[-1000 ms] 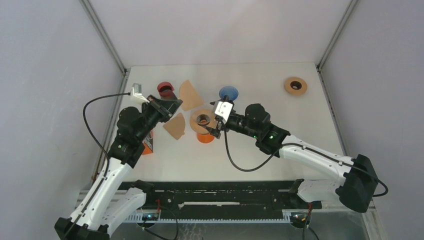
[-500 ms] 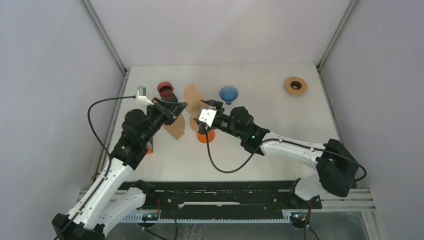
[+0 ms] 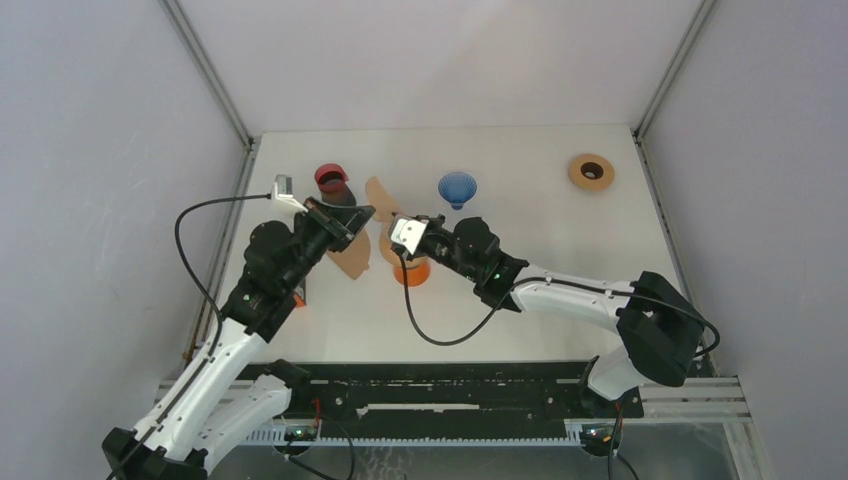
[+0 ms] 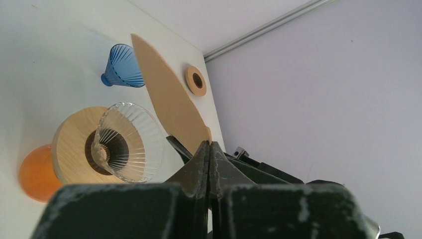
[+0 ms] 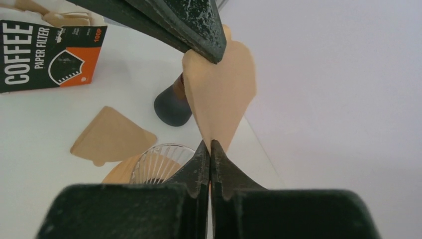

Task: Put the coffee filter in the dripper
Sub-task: Place the coffee filter in the coffee dripper.

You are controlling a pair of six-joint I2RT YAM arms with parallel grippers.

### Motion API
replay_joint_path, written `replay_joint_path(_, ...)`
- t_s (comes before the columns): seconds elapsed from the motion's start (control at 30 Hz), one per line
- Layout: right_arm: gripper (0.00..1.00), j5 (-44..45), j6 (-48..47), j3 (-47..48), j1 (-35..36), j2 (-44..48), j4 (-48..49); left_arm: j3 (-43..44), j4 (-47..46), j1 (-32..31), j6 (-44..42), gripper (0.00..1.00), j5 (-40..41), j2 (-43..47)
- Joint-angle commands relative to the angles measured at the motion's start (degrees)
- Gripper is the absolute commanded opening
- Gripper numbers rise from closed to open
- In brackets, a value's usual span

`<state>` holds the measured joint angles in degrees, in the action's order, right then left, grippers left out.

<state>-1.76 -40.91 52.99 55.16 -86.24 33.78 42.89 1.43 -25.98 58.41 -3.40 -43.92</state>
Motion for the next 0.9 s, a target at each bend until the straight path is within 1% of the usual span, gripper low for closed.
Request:
replay_joint_path(0.0, 0.0, 0.4, 1.1, 2.3, 0.3, 3.2, 1.3, 0.9, 0.3, -0.3, -2.4, 0.03, 1.2, 1.7)
replay_joint_path(0.03, 0.0, 0.2, 1.3, 2.3, 0.4, 3.6, 0.7, 1.3, 0.8, -0.3, -3.0, 0.05, 1.4, 1.9)
replay_joint_path(0.13, 0.0, -1.1, 2.3, 2.3, 0.3, 5.1, -1.0, 3.2, 3.6, -0.3, -5.7, 0.2, 2.6, 2.7)
replay_joint_path(0.33, 0.0, -4.2, 4.9, 1.9, -0.2, 8.7, -4.4, 8.7, 12.3, -0.3, -14.4, 0.39, 8.6, 5.2)
replay_joint_path(0.5, 0.0, -6.0, 7.7, 0.1, -1.3, 11.2, -3.2, 9.0, 14.6, -0.2, -15.4, 0.52, 10.9, 7.1)
replay_joint_path(0.53, 0.0, -6.1, 7.9, -0.3, -1.4, 11.6, -2.6, 8.9, 14.7, -0.3, -15.0, 0.56, 11.0, 7.2)
replay_joint_path(0.7, 0.0, -7.9, 9.8, -1.5, -2.2, 13.0, -2.2, 8.7, 14.5, -0.3, -15.0, 0.63, 10.5, 6.9)
replay_joint_path(0.87, 0.0, -7.6, 9.6, -3.4, -2.3, 13.4, -0.5, 9.1, 12.7, -0.1, -15.8, 0.7, 7.1, 6.4)
